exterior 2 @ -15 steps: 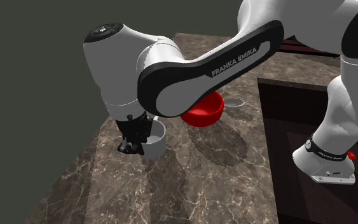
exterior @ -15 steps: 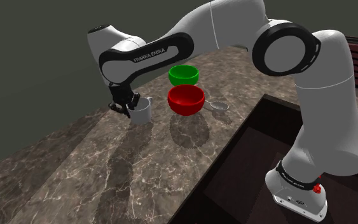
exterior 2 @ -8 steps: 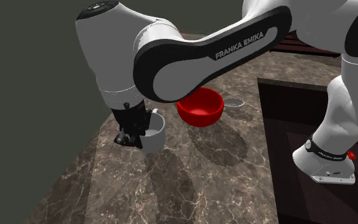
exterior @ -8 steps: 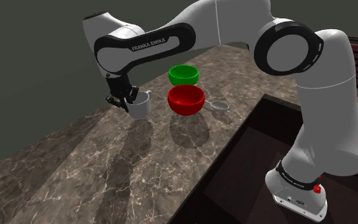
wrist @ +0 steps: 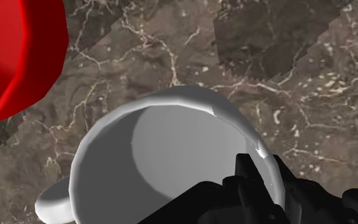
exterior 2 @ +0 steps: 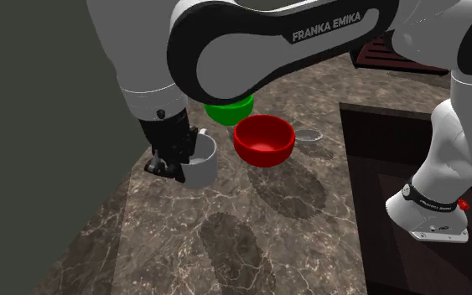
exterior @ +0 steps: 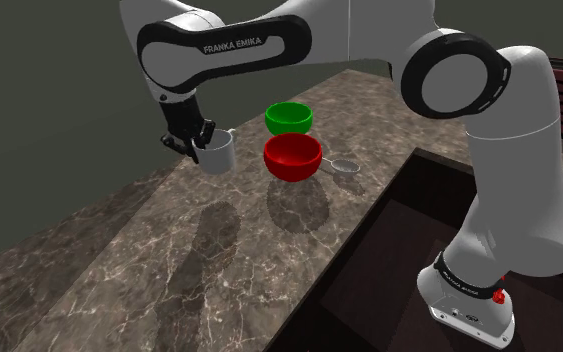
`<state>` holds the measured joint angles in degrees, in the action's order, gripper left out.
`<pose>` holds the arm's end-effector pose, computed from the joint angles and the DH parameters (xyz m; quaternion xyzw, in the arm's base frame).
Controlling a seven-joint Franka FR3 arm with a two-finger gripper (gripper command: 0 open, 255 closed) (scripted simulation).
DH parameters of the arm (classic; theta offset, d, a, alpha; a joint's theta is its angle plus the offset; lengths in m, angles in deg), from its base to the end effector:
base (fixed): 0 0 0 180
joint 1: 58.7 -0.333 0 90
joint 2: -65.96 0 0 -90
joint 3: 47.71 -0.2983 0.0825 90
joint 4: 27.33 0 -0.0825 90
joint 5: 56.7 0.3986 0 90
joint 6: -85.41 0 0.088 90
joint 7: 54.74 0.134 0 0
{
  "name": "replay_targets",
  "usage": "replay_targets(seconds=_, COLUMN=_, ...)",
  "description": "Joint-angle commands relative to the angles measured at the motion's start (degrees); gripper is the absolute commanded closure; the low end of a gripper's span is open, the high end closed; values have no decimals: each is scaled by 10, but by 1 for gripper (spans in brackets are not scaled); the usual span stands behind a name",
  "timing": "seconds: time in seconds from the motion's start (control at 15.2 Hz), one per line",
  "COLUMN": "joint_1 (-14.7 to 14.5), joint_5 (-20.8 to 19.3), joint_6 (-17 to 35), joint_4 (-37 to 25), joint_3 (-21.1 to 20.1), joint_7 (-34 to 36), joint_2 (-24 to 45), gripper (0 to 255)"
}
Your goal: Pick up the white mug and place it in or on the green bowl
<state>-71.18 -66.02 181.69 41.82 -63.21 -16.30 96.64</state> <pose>0.6519 0.2790 0.4309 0.9950 -0.0970 -0.0122 0.0221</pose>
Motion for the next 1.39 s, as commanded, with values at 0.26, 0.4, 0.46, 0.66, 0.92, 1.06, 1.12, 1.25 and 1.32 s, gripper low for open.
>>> replay_targets(seconds=0.26, joint_1=-7, joint_5=-1, joint_6=-51, joint_4=-60, joint_3=0, joint_7=-2, joint_2=9, gripper=255)
replay_targets(seconds=0.4, joint_1=-10, joint_5=-2, joint_6=-70, joint_4=-83, joint_3=0, joint_7=-3, joint_2=13, gripper=255)
replay_targets(seconds=0.46, joint_1=-11, joint_5=-3, joint_6=-79, joint_4=-96, joint_3=0, joint_7=-4, joint_2=16, gripper=255)
replay_targets(seconds=0.66, joint_1=-17, joint_5=-5, joint_6=-110, joint_4=-138, joint_3=1, joint_7=-6, joint_2=28, gripper=255)
replay_targets(seconds=0.92, joint_1=-28, joint_5=-10, joint_6=-158, joint_4=-211, joint_3=3, joint_7=-9, joint_2=52, gripper=255)
replay_targets(seconds=1.06, joint_1=-34, joint_5=-13, joint_6=-179, joint_4=-246, joint_3=4, joint_7=-11, joint_2=65, gripper=255)
replay_targets(seconds=1.12, joint_1=-18, joint_5=-8, joint_6=-165, joint_4=-210, joint_3=4, joint_7=-20, joint_2=44, gripper=255)
replay_targets(seconds=1.25, joint_1=10, joint_5=-1, joint_6=-144, joint_4=-157, joint_3=5, joint_7=-40, joint_2=11, gripper=255)
replay_targets(seconds=1.32, joint_1=23, joint_5=2, joint_6=-135, joint_4=-136, joint_3=6, joint_7=-50, joint_2=-3, gripper=255)
